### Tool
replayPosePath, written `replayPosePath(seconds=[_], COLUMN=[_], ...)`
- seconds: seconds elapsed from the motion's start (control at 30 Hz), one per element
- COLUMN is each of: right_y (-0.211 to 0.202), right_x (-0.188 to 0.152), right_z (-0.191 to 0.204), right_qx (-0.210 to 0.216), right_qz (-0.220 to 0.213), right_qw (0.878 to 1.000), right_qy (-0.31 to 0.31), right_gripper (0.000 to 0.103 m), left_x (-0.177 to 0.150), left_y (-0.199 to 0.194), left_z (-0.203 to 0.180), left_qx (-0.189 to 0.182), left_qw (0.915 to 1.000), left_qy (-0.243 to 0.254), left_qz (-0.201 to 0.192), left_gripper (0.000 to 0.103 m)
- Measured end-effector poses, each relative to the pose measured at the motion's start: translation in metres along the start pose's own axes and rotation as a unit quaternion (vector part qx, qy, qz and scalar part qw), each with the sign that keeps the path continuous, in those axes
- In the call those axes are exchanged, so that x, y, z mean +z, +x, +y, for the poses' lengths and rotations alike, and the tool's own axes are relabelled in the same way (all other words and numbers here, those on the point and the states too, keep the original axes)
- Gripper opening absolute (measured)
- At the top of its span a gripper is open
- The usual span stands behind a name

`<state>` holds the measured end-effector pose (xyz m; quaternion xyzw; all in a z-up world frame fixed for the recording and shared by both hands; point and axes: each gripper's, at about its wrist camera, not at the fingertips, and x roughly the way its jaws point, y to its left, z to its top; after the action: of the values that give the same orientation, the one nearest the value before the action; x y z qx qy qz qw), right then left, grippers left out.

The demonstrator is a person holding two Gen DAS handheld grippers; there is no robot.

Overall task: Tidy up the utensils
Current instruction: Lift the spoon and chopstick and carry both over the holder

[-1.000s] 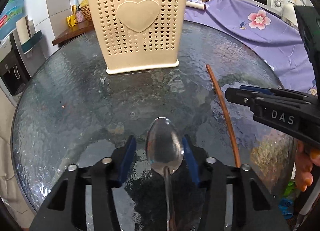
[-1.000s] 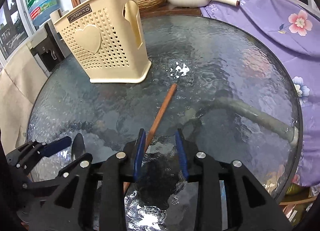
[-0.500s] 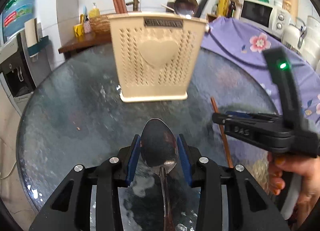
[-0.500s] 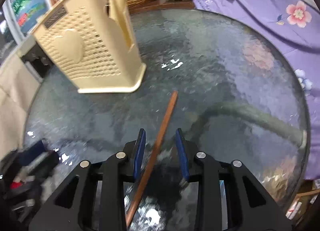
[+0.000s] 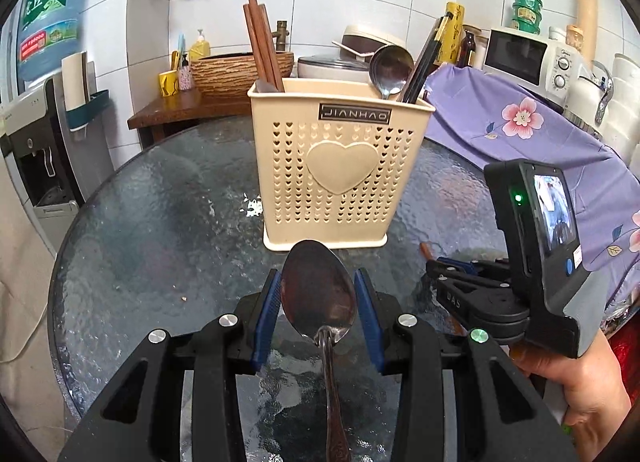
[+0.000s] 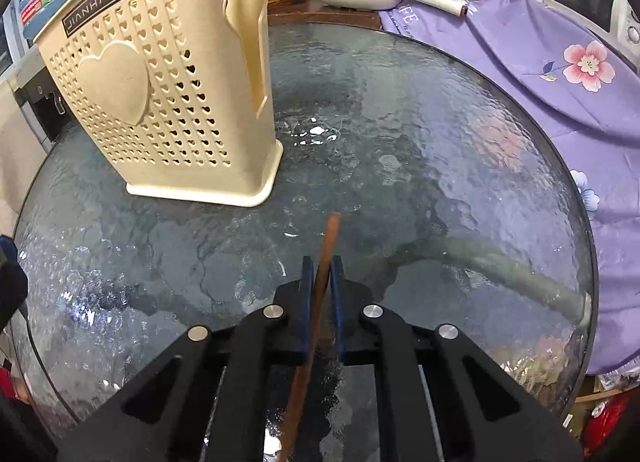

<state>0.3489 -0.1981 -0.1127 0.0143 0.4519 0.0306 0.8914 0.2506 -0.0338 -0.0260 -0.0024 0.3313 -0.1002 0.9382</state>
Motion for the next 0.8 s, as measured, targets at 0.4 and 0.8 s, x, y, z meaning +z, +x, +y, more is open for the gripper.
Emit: replayPosePath(seconds=[0.4,0.8], right_y=[-0.062,-0.161], right_x=[0.006,0.009], right_z=[-0.030,-0.034], right_qx=[0.168,0.232], right_qz=[-0.070,-0.161], right_qw=[0.983,0.959], right_qy=[0.036,-0.020], right_gripper=[0.007,0.007], left_x=[0.013,0.036], left_y=[-0.018,-0.034], left_z=[0.002,0.000], left_qx=[-0.026,-0.057], left_qw=[0.9992,0.9970], left_qy=[-0.004,0.002], left_qz=[-0.030,-0.053], left_gripper=[0.037,0.036])
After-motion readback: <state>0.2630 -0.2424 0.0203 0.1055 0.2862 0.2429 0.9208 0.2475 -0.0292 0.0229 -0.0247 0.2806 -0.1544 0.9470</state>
